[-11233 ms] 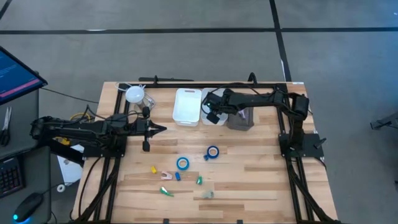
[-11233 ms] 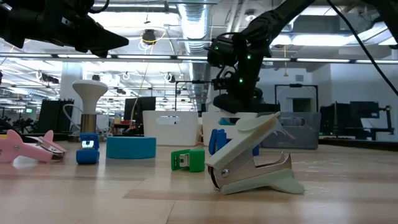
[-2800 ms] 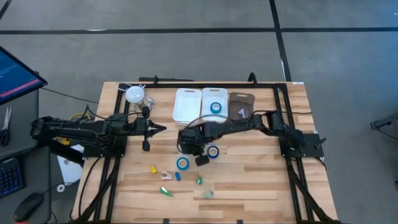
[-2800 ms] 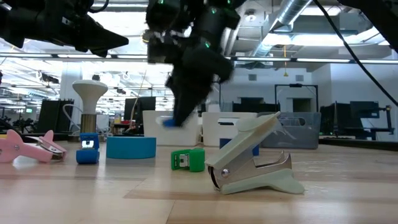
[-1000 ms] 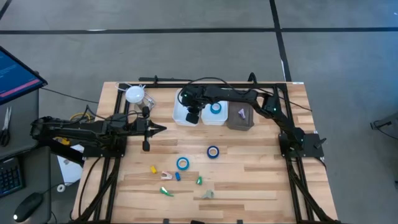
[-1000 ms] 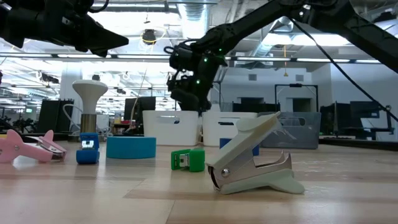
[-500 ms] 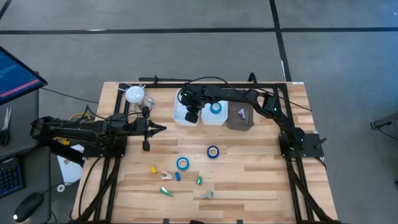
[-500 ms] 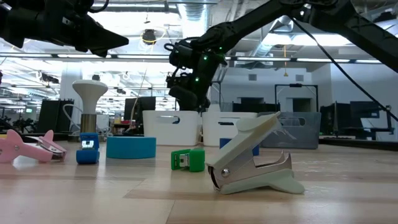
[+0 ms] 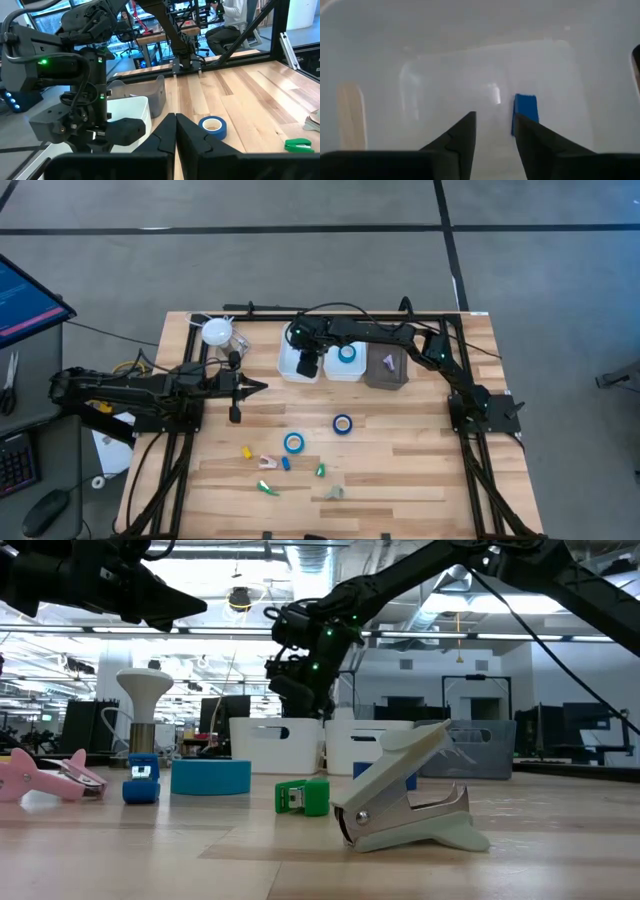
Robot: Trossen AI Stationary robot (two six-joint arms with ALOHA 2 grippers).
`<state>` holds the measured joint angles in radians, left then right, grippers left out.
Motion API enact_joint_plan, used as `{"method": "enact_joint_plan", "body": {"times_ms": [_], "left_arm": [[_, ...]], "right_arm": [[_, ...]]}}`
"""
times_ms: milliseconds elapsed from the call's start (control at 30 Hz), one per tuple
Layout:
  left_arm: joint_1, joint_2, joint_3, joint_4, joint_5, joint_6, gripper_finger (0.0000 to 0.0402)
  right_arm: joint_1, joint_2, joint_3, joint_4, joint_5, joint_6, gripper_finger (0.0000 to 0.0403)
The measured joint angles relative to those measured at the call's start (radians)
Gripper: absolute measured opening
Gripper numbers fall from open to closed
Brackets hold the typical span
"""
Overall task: Pick and place Stapler, Stapler remover, tape
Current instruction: Put the yellow stapler into the left white bin
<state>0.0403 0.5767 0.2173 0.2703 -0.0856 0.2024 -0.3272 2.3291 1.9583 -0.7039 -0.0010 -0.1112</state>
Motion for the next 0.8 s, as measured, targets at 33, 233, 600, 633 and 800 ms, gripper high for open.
{"method": "enact_joint_plan", "body": {"times_ms": [33,233,600,633,800], "left_arm": [[0.000,0.000,0.000,0.000,0.000,0.000,0.0003],[0.000,0.000,0.000,0.000,0.000,0.000,0.0003],[0.000,0.000,0.000,-0.004,0.000,0.000,0.0003],[0.000,0.000,0.000,-0.006,0.000,0.000,0.0003],[-0.001,0.001,-0.001,-0.020,0.000,-0.001,0.0003]], "right_arm": [[0.001,0.000,0.000,-0.006,0.000,0.000,0.0120],[0.025,-0.018,0.078,-0.194,0.001,-0.086,0.0103],[0.134,-0.142,0.145,-0.408,0.042,-0.156,0.0007],[0.143,-0.155,0.146,-0.384,0.046,-0.156,0.0004],[0.182,-0.264,0.014,-0.323,0.054,-0.146,0.0001]]}}
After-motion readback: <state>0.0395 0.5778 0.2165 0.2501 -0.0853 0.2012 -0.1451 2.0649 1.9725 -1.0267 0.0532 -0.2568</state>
